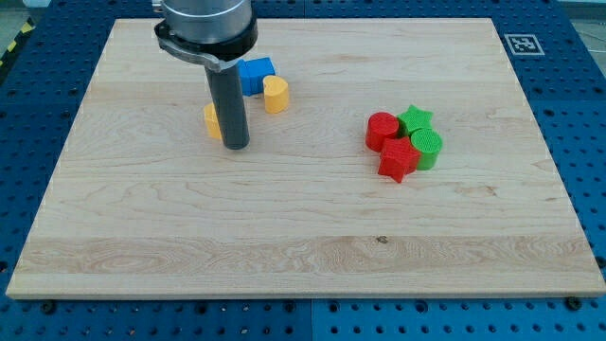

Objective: Move the yellow hexagon below the blue triangle

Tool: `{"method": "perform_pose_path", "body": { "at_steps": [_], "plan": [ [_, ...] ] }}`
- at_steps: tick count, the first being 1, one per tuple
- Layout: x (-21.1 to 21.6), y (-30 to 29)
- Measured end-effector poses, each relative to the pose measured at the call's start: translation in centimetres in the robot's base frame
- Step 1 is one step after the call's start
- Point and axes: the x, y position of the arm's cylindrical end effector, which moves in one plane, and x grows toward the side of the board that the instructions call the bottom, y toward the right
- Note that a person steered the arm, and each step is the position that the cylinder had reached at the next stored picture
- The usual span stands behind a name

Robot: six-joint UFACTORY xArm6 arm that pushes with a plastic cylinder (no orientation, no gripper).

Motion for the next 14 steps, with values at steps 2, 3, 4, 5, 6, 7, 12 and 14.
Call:
{"method": "perform_pose_path", "body": {
  "at_steps": [2, 3, 4, 5, 6, 7, 12, 14],
  "plan": [
    [3.4, -1.4],
    [3.4, -4.9],
    [1.4, -6.2],
    [-0.5, -5.0],
    [-0.5, -4.8],
    [-0.5, -4.8],
    [-1.2, -5.8],
    [-2.7, -5.8]
  ]
}}
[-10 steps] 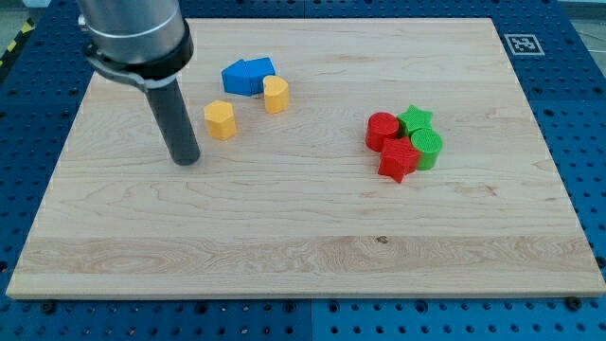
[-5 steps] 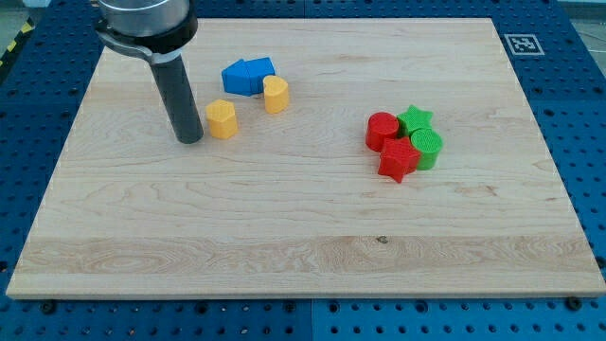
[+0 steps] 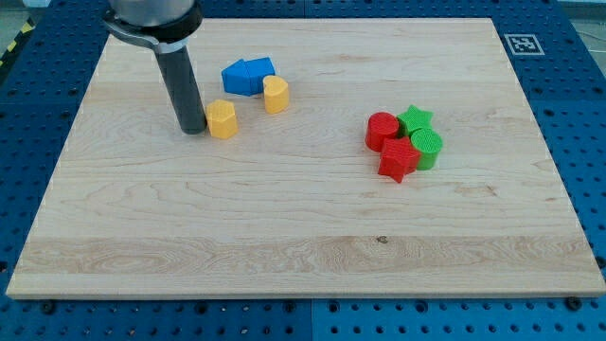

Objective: Move the yellow hexagon below the blue triangle

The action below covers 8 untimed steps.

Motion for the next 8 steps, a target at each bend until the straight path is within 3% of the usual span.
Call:
{"method": "perform_pose_path", "body": {
  "at_steps": [2, 8],
  "plan": [
    [2.4, 1.6],
    [0.7, 3.2]
  ]
}}
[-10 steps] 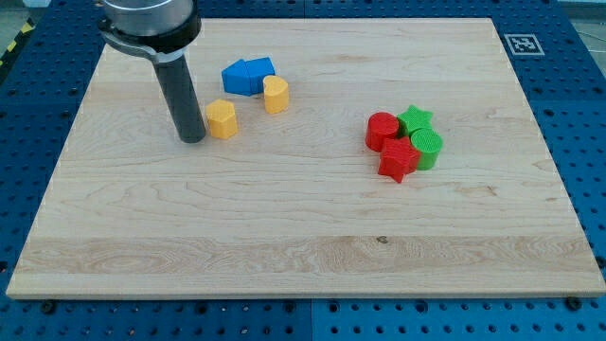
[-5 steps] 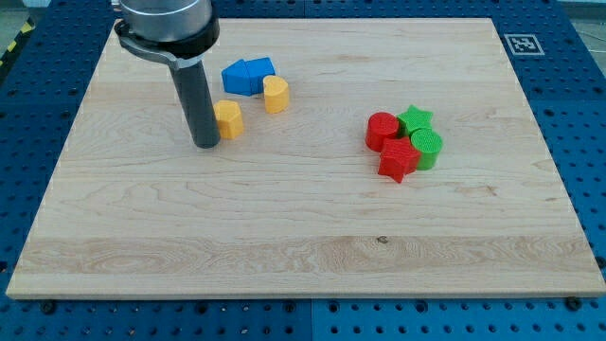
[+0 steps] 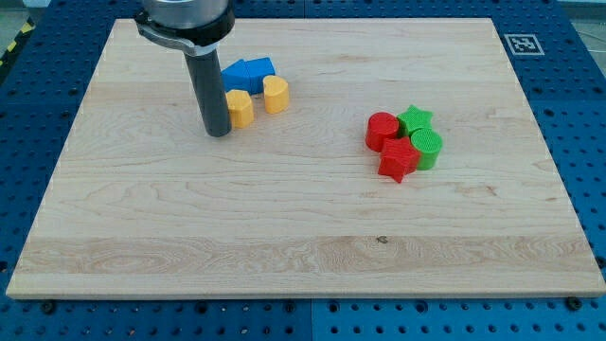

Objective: Move the yellow hexagon below the blue triangle

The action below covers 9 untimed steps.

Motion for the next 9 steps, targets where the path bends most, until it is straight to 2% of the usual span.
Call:
{"method": "perform_pose_path", "body": {
  "at_steps": [3, 5, 9],
  "plan": [
    [2.4, 2.7],
    [2.3, 3.2],
    [-2.2, 3.5]
  ]
}}
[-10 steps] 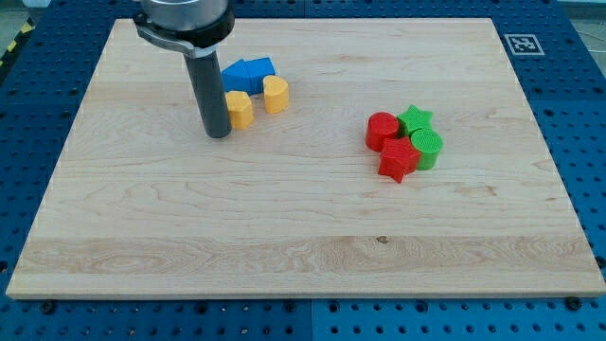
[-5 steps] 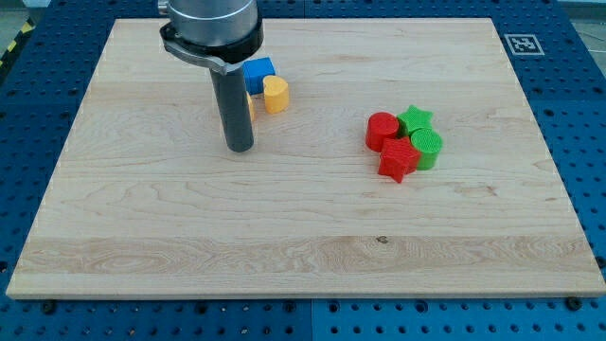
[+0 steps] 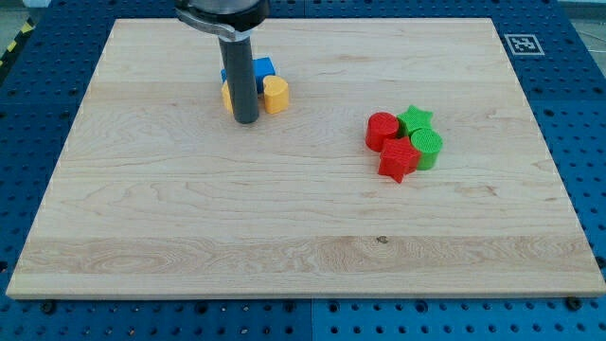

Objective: Move the yellow hexagon below the blue triangle

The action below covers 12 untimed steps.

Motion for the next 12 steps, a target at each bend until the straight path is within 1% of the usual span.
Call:
{"method": "perform_pose_path", "body": {
  "at_steps": [1, 4, 5, 6, 8, 11, 12],
  "plan": [
    [1.8, 0.3],
    [3.2, 4.3],
    [3.4, 4.4],
    [2.0, 4.4],
    [1.3, 4.6],
    [2.1, 6.1],
    [3.9, 7.0]
  ]
}}
